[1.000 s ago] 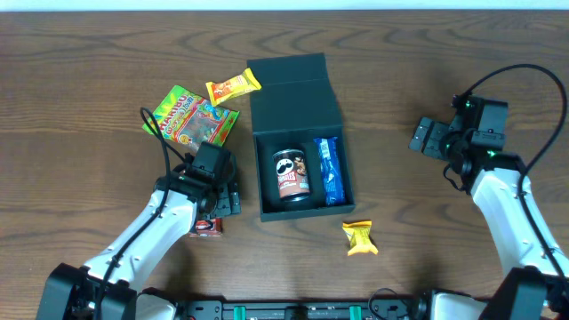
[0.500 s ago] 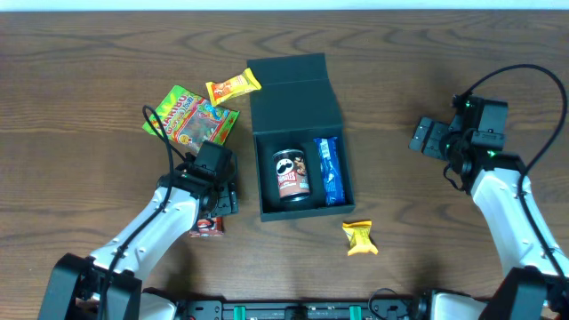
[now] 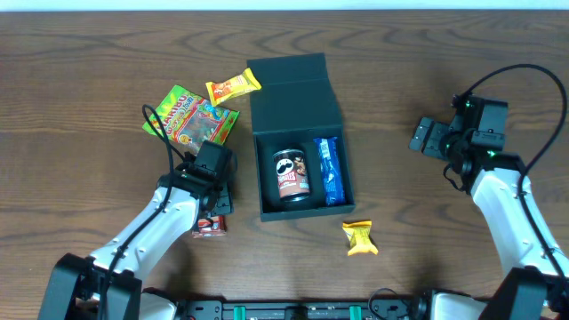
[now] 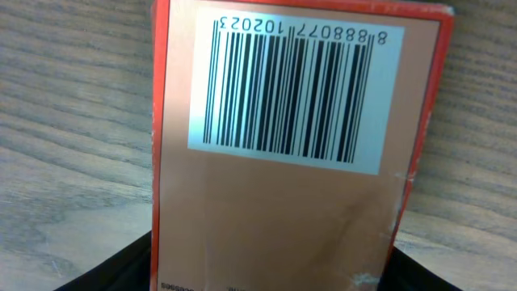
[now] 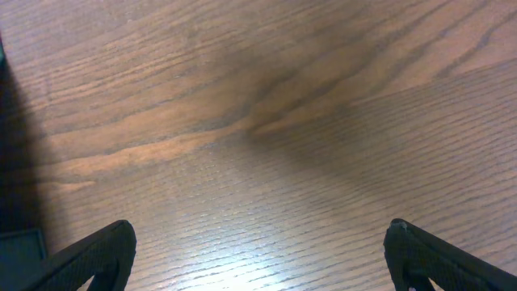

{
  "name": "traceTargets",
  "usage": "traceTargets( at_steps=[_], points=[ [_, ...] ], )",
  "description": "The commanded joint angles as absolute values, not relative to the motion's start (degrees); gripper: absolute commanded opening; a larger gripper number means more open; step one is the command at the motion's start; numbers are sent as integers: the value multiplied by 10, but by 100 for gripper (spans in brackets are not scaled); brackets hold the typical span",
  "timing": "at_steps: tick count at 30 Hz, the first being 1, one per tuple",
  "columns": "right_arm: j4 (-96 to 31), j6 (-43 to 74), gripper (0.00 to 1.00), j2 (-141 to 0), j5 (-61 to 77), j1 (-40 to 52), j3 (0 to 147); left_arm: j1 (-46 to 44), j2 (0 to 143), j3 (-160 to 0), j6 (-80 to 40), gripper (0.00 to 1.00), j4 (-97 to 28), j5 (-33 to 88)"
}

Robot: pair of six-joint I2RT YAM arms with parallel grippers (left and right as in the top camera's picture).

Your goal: Pack container

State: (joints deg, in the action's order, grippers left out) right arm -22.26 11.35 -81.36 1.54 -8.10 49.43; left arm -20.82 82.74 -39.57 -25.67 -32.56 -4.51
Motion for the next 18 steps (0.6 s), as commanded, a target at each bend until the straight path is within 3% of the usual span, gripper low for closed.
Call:
traceTargets(
  at_steps=[1,18],
  points=[
    [-223,119,99,-810,15,-84,498,-206,832,-390,-258,66,-322,-53],
    [-223,119,99,-810,15,-84,498,-206,831,-393,-259,55,-316,-31]
  ],
)
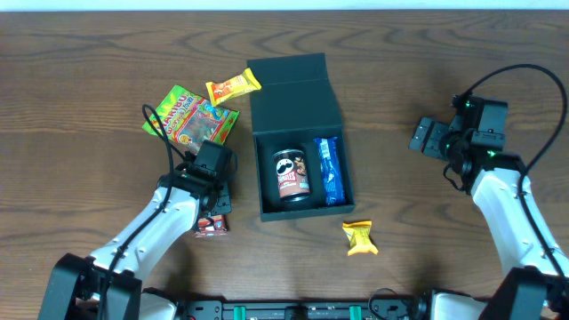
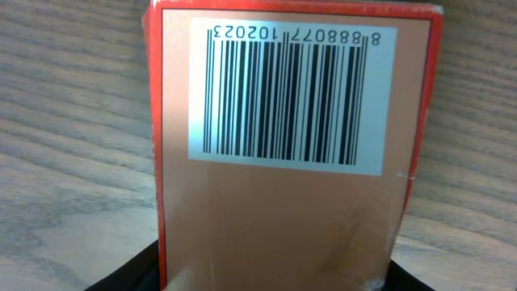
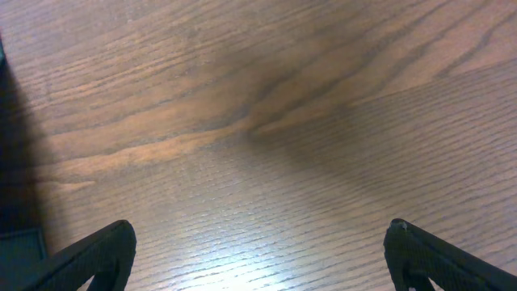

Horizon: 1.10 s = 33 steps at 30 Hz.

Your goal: Pack container

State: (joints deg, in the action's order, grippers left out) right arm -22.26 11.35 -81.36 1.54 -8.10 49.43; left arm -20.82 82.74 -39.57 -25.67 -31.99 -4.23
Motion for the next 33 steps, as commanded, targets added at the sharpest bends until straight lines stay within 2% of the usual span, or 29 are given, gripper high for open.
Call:
traceTargets(
  at_steps=[1,19,33],
  points=[
    [-223,119,99,-810,15,-84,498,-206,831,-393,-260,55,-314,-27],
    [-223,119,99,-810,15,-84,498,-219,831,-503,-260,50,-376,39],
    [-223,119,99,-810,15,-84,498,-300,831,-618,-294,50,-391,88]
  ],
)
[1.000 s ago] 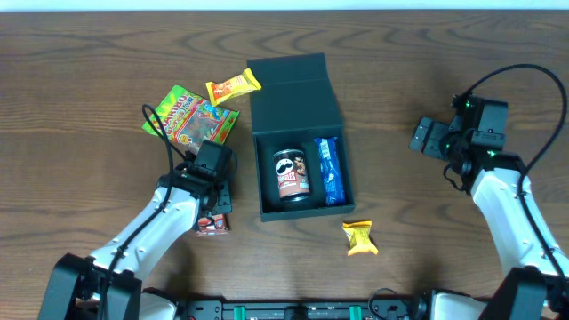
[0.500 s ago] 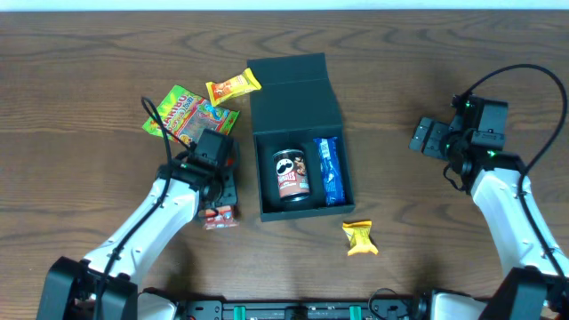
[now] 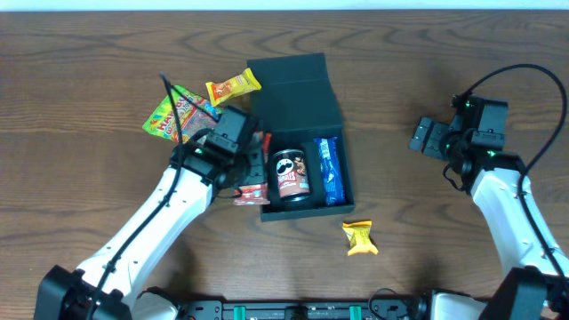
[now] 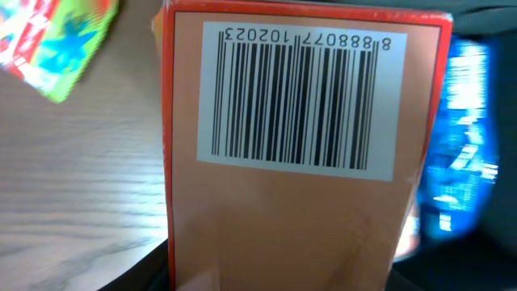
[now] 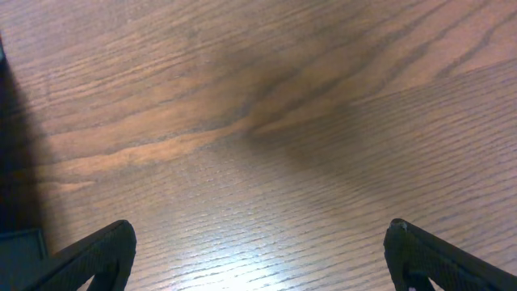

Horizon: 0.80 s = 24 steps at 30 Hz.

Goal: Pack container
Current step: 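Carry the Hello Panda box over the black box's left side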

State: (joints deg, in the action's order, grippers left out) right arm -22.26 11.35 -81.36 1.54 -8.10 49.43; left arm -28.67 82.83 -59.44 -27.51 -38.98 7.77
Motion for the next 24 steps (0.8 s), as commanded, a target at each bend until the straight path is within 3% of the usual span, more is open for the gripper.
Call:
traceTargets(
  at_steps=[1,13,24],
  points=[
    [-223,119,99,-810,15,-84,498,-307,831,-623,-303,49,-389,86],
    [-223,119,99,-810,15,-84,498,-354,831,-626,-369,50,-363,45],
    [-223,119,99,-810,15,-84,498,-400,832,-612,-416,52,-361,-88]
  ],
)
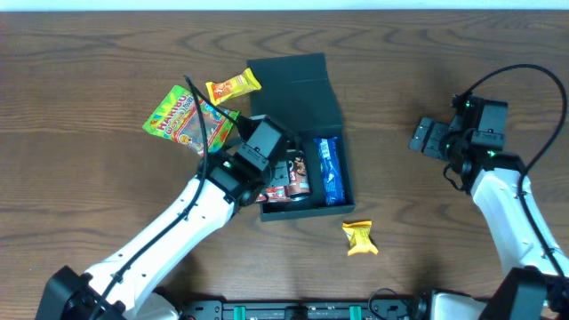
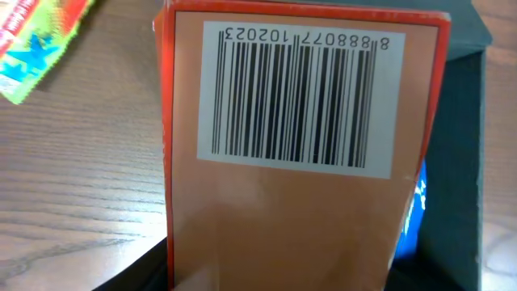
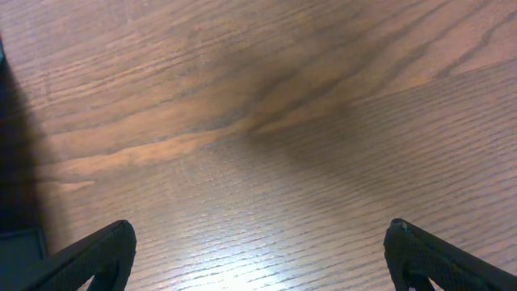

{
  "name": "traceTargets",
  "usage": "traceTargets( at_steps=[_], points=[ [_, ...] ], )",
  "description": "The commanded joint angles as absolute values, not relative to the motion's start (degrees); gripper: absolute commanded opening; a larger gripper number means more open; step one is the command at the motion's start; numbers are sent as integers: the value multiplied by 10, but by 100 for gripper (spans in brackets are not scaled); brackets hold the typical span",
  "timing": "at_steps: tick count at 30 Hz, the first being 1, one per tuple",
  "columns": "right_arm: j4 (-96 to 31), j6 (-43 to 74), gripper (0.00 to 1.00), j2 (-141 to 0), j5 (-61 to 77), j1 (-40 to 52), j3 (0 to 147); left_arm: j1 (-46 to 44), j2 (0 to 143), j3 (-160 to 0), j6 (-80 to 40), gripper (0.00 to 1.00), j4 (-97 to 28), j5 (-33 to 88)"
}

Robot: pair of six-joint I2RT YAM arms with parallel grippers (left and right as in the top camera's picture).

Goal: Pack container
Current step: 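Carry the Hello Panda box over the black box's left side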

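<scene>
The dark box [image 1: 348,178] stands open in the middle of the table, lid [image 1: 293,84] folded back. A blue packet [image 1: 329,171] lies in its right side. A Pringles can [image 1: 300,176] in its left side is partly covered by my left gripper [image 1: 274,173]. That gripper is shut on a red carton [image 2: 299,137], barcode facing the wrist camera, held over the box's left part. My right gripper [image 3: 258,259] stands open over bare wood, far right of the box.
A Haribo bag [image 1: 189,117] and a yellow sweet wrapper [image 1: 233,86] lie left of the lid. Another yellow sweet [image 1: 359,237] lies in front of the box's right corner. The right arm [image 1: 498,196] is at the right edge.
My left gripper, still holding the red carton, has moved right from the box's left wall to above the can inside the box. The right arm has not moved.
My left gripper was low on the table, left of the box, around the red carton, and stayed there a moment later. Then it held the carton raised at the box's left wall. Now the carton is over the box's left side.
</scene>
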State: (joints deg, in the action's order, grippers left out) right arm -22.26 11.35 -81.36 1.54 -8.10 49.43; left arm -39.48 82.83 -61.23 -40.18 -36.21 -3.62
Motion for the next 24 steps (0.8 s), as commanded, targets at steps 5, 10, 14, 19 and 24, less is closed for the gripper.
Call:
traceTargets(
  at_steps=[5,10,14,19,24],
  points=[
    [-223,119,99,-810,15,-84,498,-401,833,-612,-416,53,-361,-99],
    [-223,119,99,-810,15,-84,498,-402,861,-612,-416,53,-353,-105],
    [-223,119,99,-810,15,-84,498,-402,897,-612,-416,53,-337,-100],
    [-223,119,99,-810,15,-84,498,-402,938,-612,-416,52,-328,-88],
    [-223,119,99,-810,15,-84,498,-402,974,-612,-418,52,-326,-88]
  ],
)
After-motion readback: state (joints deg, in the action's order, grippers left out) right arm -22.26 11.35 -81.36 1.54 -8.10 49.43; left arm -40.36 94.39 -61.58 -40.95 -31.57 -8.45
